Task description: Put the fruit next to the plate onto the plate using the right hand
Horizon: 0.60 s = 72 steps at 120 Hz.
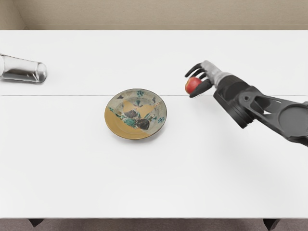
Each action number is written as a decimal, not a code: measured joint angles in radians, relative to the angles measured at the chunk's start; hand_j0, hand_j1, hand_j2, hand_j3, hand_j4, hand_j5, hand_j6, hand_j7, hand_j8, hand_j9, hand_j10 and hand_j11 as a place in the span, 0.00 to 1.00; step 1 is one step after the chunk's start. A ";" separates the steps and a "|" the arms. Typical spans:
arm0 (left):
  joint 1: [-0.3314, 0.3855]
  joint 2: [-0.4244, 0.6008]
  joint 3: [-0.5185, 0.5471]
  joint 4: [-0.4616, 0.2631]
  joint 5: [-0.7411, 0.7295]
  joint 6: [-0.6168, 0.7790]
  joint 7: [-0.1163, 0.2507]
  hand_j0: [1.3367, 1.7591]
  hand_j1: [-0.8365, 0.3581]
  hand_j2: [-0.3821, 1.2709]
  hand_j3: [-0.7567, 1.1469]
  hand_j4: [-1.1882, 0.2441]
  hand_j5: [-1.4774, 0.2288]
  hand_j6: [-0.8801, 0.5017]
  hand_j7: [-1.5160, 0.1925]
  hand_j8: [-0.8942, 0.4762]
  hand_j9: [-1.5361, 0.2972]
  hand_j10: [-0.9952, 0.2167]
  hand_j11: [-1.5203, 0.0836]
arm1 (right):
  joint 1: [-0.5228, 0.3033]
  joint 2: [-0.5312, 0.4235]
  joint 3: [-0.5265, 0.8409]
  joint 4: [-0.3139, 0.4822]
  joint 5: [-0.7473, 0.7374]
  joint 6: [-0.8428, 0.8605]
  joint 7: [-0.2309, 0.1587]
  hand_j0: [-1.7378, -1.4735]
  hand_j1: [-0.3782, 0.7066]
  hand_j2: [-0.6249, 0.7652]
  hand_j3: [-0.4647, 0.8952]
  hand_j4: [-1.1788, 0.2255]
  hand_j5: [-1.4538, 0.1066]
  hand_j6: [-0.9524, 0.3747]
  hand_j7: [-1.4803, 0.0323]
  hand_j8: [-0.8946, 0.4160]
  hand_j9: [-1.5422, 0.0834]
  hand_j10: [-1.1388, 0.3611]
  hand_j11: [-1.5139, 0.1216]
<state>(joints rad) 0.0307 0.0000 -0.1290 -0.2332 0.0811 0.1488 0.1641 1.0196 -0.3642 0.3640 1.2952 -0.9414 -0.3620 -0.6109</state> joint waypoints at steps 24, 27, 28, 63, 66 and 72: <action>0.000 0.000 0.000 0.000 0.000 0.000 0.000 0.76 0.99 0.23 0.40 0.82 0.86 0.63 0.88 0.65 0.83 0.82 0.94 | -0.006 0.110 0.014 0.038 0.001 0.006 0.000 0.30 0.59 0.66 0.34 0.41 0.41 0.33 0.45 0.32 0.45 0.37 0.43; 0.000 0.000 0.000 0.000 0.000 0.000 0.000 0.76 0.99 0.23 0.40 0.82 0.86 0.63 0.88 0.65 0.83 0.82 0.94 | -0.008 0.124 0.012 0.039 0.002 0.007 0.000 0.30 0.59 0.67 0.34 0.41 0.41 0.33 0.45 0.32 0.45 0.37 0.43; 0.000 0.000 0.000 0.000 0.000 0.000 0.000 0.76 0.99 0.23 0.40 0.82 0.86 0.63 0.88 0.65 0.83 0.82 0.94 | -0.009 0.128 0.011 0.039 0.002 0.007 0.000 0.30 0.59 0.67 0.34 0.41 0.41 0.33 0.45 0.32 0.45 0.37 0.43; 0.000 0.000 0.000 0.000 0.000 0.000 0.000 0.76 0.99 0.23 0.40 0.82 0.86 0.63 0.88 0.65 0.83 0.82 0.94 | -0.033 0.217 -0.006 0.043 0.001 0.007 0.000 0.30 0.57 0.66 0.34 0.45 0.46 0.37 0.50 0.36 0.50 0.41 0.48; 0.000 0.000 0.000 0.000 0.000 0.000 0.000 0.76 0.99 0.23 0.40 0.82 0.86 0.63 0.88 0.65 0.83 0.82 0.94 | -0.032 0.216 -0.005 0.043 0.000 0.006 0.000 0.30 0.51 0.64 0.34 0.50 0.51 0.40 0.55 0.39 0.55 0.45 0.53; 0.000 0.000 0.000 0.000 0.000 0.000 0.000 0.76 0.99 0.23 0.40 0.82 0.86 0.63 0.88 0.65 0.83 0.82 0.94 | -0.028 0.206 0.003 0.057 -0.002 0.010 0.000 0.30 0.41 0.60 0.34 0.57 0.60 0.47 0.64 0.45 0.63 0.51 0.61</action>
<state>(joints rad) 0.0307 0.0000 -0.1289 -0.2332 0.0813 0.1488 0.1641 0.9915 -0.1584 0.3669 1.3521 -0.9431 -0.3520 -0.6110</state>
